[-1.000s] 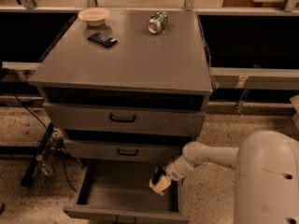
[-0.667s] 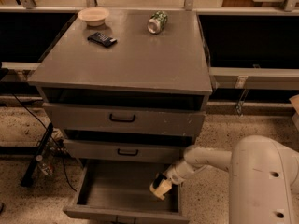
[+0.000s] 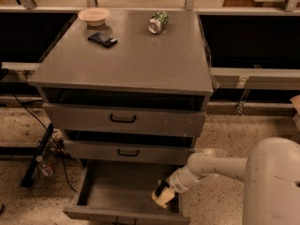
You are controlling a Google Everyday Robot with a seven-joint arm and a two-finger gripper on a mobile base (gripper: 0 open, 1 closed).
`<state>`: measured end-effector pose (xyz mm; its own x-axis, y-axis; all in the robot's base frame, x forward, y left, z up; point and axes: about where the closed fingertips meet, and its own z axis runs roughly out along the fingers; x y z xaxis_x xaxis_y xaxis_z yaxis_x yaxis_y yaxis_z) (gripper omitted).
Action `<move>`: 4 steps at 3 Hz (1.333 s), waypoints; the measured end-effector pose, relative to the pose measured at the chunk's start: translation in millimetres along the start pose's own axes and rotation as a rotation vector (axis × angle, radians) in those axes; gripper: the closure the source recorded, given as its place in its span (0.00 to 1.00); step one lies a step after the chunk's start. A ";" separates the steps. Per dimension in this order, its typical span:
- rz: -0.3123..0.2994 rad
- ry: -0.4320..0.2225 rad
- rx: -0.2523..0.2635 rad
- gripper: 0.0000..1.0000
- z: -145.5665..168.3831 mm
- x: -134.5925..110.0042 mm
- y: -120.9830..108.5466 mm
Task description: Place sponge into bottom drawer
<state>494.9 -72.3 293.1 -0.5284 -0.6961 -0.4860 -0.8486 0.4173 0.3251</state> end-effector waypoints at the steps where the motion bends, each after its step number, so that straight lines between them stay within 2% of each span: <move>1: 0.000 0.001 -0.001 1.00 0.4 0.3 0.6; 2: -0.004 -0.009 0.053 1.00 5.7 -3.7 -5.4; 3: -0.010 -0.031 0.138 1.00 12.7 -9.9 -16.1; 4: -0.010 -0.031 0.138 1.00 12.7 -9.9 -16.1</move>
Offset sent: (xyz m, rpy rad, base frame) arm 0.0272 0.0077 -0.0110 -0.0722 -0.1589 -0.0971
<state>513.5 -64.8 282.4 -0.5188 -0.6830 -0.5141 -0.8478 0.4882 0.2070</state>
